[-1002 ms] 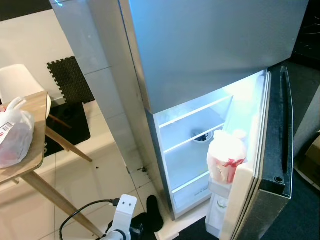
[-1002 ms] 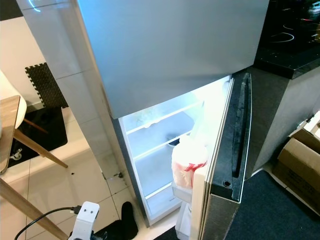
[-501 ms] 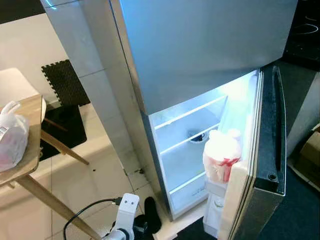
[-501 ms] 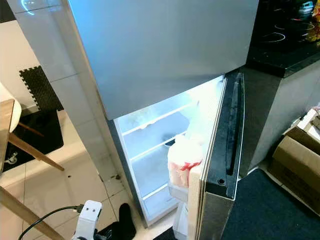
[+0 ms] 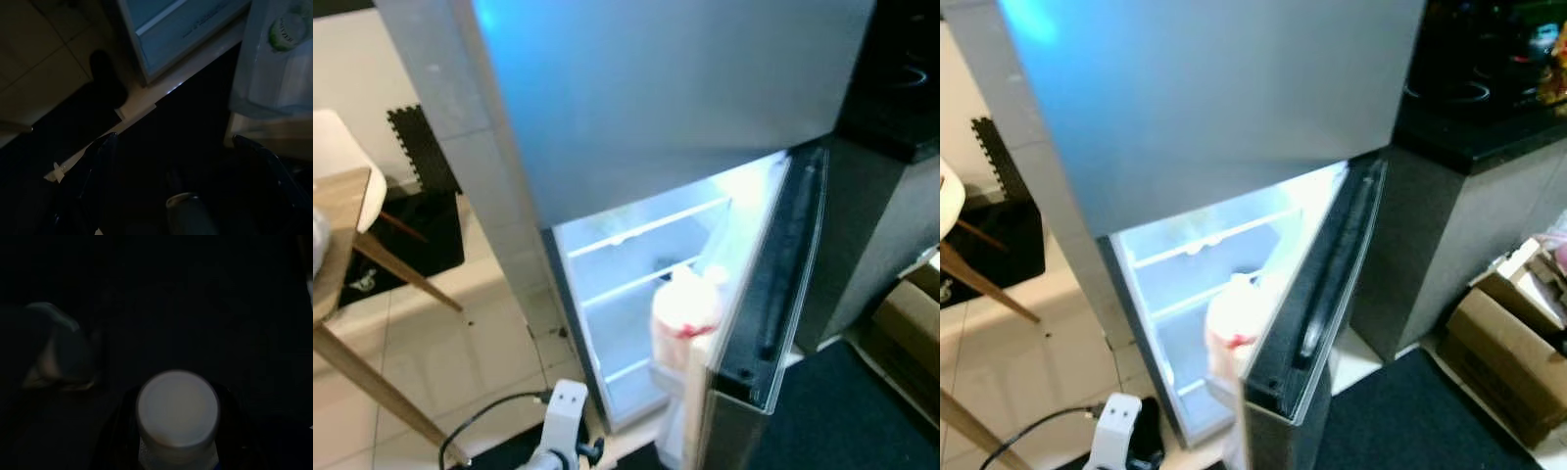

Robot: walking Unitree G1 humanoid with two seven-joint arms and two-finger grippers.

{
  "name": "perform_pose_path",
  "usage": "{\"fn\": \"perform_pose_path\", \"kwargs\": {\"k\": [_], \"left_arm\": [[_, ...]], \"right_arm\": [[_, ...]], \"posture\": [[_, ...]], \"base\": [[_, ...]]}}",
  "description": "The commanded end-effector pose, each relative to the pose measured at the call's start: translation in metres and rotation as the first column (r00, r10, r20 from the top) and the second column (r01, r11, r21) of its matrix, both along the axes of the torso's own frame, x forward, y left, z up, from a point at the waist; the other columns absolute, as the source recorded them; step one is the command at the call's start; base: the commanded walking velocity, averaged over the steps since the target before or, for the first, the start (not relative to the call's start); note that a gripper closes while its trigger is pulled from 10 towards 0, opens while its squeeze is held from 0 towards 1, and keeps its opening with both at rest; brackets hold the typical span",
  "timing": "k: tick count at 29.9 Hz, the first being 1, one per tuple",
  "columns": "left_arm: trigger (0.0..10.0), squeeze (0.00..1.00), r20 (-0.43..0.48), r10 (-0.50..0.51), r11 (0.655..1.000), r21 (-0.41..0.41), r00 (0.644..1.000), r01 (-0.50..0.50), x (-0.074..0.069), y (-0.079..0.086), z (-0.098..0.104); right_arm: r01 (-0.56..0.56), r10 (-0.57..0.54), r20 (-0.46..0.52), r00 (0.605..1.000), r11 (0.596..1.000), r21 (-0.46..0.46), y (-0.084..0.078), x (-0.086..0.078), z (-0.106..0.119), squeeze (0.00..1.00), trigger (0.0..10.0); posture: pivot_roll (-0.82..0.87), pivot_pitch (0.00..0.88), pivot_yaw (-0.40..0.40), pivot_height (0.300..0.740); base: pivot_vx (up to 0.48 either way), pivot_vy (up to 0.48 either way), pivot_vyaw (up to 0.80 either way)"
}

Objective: Restocking fridge

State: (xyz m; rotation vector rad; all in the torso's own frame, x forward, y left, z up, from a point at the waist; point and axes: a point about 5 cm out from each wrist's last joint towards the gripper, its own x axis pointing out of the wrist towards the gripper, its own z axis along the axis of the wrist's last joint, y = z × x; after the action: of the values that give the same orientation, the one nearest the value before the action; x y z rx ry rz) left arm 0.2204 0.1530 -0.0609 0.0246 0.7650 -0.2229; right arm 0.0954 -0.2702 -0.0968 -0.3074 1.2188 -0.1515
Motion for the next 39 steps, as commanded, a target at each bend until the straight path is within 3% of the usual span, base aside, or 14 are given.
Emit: {"fn": "perform_pose_path", "kwargs": {"k": [1,24,39], "left_arm": [[10.0,0.00,0.004,0.020,1.000,0.006,1.000,-0.020,0.000,0.005,0.000],[10.0,0.00,0.002,0.049,0.999,-0.014,0.999,-0.049,-0.002,0.010,-0.001],[10.0,0.00,0.013,0.088,0.996,-0.022,0.996,-0.087,-0.007,0.009,-0.003]], "right_arm": [[-0.014,0.014,0.008,1.000,1.000,-0.004,0.000,0.002,0.001,0.00,10.0],[-0.058,0.058,0.025,0.998,0.998,0.005,0.007,0.010,0.001,0.00,10.0],[-0.166,0.166,0.024,0.986,0.986,-0.011,0.006,0.031,0.007,0.00,10.0]], "posture": [[-0.14,0.060,0.083,0.726],[-0.14,0.070,0.082,0.726],[-0.09,0.069,-0.030,0.726]], "base": [[0.000,0.000,0.00],[-0.021,0.000,0.00],[-0.292,0.000,0.00]]}}
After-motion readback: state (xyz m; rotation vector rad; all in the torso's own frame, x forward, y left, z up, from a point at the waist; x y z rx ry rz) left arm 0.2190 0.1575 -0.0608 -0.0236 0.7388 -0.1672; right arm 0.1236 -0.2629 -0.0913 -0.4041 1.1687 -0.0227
